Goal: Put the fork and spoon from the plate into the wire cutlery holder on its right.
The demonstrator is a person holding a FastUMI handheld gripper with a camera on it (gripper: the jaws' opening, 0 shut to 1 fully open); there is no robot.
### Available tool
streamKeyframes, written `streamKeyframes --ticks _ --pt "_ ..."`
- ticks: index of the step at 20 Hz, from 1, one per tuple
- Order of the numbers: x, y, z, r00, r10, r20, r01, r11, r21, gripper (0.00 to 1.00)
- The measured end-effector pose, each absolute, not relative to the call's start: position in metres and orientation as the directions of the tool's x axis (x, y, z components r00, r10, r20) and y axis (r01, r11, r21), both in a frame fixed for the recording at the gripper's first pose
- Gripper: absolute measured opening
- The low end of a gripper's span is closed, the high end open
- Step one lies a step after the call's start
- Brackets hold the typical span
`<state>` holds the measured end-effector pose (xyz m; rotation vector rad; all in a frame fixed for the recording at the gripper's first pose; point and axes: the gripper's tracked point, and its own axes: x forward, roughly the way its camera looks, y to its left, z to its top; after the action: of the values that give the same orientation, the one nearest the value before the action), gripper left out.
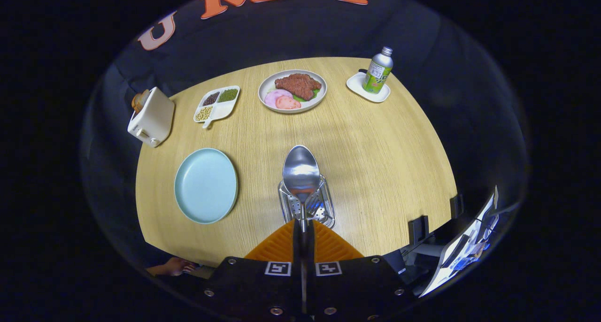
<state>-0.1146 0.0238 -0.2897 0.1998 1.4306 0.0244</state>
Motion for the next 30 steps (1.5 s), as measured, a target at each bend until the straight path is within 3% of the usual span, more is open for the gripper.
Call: streamKeyframes --ticks 8,16,25,29,30 --pt "-0.148 0.022 -0.32 0.015 0.143 -0.99 0.063 0.988 0.143 0.05" --pt "-0.145 0.015 -0.331 -0.019 0.135 -0.991 0.058 0.989 0.134 0.07" --pt "-0.114 0.009 -0.31 0.082 0.156 -0.984 0.078 0.984 0.162 0.14" --pt "-0.08 0.015 -0.292 0.217 0.178 -0.96 0.059 0.979 0.195 0.3" --pt "-0.07 0.015 -0.285 0.258 0.181 -0.949 0.057 0.978 0.201 0.37"
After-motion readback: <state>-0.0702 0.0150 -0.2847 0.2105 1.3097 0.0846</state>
